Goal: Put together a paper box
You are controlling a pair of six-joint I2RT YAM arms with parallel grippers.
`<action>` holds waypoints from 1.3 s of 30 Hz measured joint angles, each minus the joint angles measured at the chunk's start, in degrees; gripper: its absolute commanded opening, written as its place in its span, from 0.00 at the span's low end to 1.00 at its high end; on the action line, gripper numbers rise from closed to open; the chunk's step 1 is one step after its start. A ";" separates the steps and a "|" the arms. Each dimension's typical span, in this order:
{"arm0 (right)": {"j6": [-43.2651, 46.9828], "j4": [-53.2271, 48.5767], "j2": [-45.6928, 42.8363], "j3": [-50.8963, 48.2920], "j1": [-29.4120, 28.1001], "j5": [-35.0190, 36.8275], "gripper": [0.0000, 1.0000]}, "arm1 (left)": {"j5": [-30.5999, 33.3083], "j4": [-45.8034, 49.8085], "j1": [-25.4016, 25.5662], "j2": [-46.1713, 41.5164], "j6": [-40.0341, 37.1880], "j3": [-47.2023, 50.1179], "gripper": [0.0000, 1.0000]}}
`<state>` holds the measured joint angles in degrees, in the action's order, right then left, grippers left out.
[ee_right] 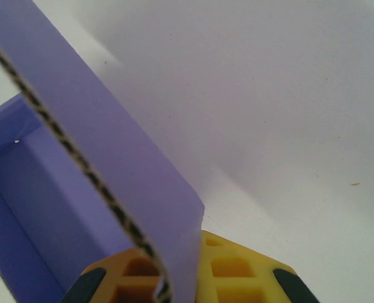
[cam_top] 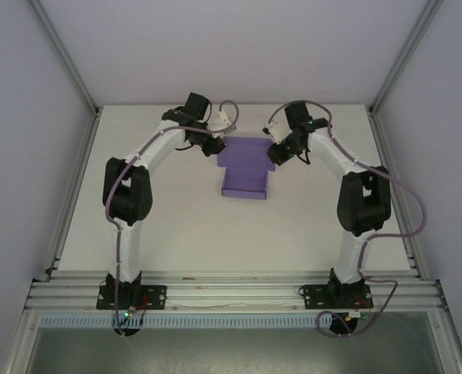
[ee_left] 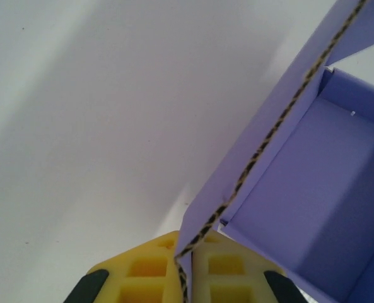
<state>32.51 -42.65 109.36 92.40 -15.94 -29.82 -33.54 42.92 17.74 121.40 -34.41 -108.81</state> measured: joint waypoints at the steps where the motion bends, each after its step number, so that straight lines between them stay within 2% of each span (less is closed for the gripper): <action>1: -0.37 0.04 0.00 0.00 0.02 -0.02 0.05 | 0.15 -0.20 0.02 -0.11 0.33 0.22 0.00; 5: -3.89 1.86 -0.04 -0.31 -0.04 0.46 0.03 | 3.50 -3.76 0.66 -1.46 6.05 2.64 0.00; 9: -13.09 7.52 -1.49 -2.75 -1.07 4.66 0.04 | 8.94 -10.36 2.43 -4.98 16.74 7.91 0.00; 17: -34.12 19.76 -8.22 -11.82 -8.92 22.99 0.04 | 22.77 -23.26 7.65 -13.29 40.74 20.11 0.00; 24: -48.22 28.61 -7.58 -15.65 -13.88 35.78 0.05 | 31.52 -28.87 10.27 -13.07 55.95 21.94 0.00; 29: -52.50 33.62 -5.49 -17.07 -14.88 40.89 0.05 | 34.62 -32.44 11.43 -11.76 59.74 22.95 0.00; 39: -53.42 46.45 -3.43 -26.60 -17.44 45.90 0.03 | 37.31 -45.77 12.90 -12.22 62.84 35.36 0.00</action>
<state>-20.91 3.79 105.93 65.80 -33.39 16.08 3.77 -2.85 30.63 109.19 28.42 -73.45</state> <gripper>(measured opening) 0.057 0.067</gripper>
